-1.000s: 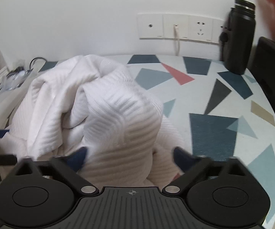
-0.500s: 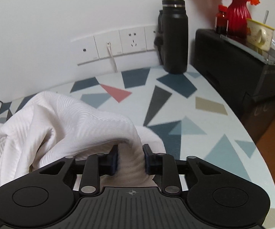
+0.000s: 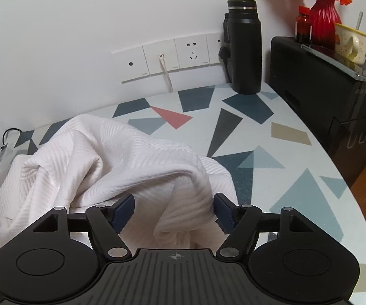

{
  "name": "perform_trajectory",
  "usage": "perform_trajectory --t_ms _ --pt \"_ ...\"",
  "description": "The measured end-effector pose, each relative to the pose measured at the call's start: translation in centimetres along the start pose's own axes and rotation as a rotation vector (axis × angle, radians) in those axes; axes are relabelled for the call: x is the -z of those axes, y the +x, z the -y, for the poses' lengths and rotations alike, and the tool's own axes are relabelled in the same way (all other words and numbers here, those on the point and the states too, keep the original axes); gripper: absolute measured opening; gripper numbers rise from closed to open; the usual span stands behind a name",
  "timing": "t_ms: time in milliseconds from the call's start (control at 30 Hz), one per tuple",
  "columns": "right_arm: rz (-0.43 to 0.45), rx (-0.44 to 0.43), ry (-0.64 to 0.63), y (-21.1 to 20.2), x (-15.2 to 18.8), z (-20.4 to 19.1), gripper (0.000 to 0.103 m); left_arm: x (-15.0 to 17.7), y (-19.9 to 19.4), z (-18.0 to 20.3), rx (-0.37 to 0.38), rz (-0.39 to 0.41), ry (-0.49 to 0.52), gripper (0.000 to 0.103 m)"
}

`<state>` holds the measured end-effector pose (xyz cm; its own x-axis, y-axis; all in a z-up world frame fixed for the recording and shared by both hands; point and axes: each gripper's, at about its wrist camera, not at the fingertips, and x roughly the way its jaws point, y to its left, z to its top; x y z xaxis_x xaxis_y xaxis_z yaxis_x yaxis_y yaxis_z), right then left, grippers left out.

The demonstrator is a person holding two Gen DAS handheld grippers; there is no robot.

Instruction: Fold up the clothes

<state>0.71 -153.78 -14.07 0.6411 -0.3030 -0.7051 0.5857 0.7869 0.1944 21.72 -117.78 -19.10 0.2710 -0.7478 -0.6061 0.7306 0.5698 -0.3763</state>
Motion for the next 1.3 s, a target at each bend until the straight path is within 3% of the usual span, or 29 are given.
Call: perform_trajectory --t_ms 133,400,600,667,700,733,933,1000,1033,1200,1267,1300 --pt "-0.031 0.023 -0.007 0.9 0.4 -0.1 0.065 0.4 0.0 0.1 0.036 -0.035 0.010 0.019" --pt "-0.020 0.030 -0.003 0.7 -0.4 -0.5 0.065 1.9 -1.1 -0.3 0.062 -0.039 0.000 0.014" --pt "-0.022 0.045 -0.006 0.9 -0.6 -0.8 0.065 1.8 -1.4 -0.6 0.058 -0.027 -0.023 0.015" --pt "-0.026 0.044 -0.016 1.1 -0.7 -1.0 0.066 1.7 -1.5 -0.6 0.041 -0.015 -0.019 0.033" --pt "-0.028 0.044 -0.022 1.2 -0.7 -1.0 0.066 1.6 -1.6 -0.5 0.041 -0.005 -0.013 0.054" --pt "-0.036 0.048 -0.025 1.3 -0.7 -1.0 0.067 1.6 -1.8 -0.5 0.045 0.004 -0.006 0.064" --pt "-0.065 0.053 -0.012 1.6 0.0 -0.6 0.068 1.0 -3.1 -1.1 -0.006 0.040 -0.020 0.064" --pt "-0.077 0.056 -0.008 1.6 0.2 -0.4 0.068 1.2 -3.6 -2.0 -0.021 0.063 -0.059 0.070" --pt "-0.082 0.058 -0.001 1.7 0.4 -0.2 0.068 1.3 -3.6 -2.4 -0.023 0.060 -0.081 0.075" --pt "-0.135 0.032 0.055 2.5 1.5 0.6 0.070 2.3 -2.5 -3.9 -0.014 -0.002 -0.169 0.076" --pt "-0.154 0.024 0.064 3.0 1.9 0.7 0.071 2.7 -1.8 -3.9 0.012 -0.049 -0.165 0.067" --pt "-0.158 0.023 0.072 3.3 2.1 0.8 0.071 2.7 -1.5 -3.7 0.033 -0.075 -0.156 0.048"
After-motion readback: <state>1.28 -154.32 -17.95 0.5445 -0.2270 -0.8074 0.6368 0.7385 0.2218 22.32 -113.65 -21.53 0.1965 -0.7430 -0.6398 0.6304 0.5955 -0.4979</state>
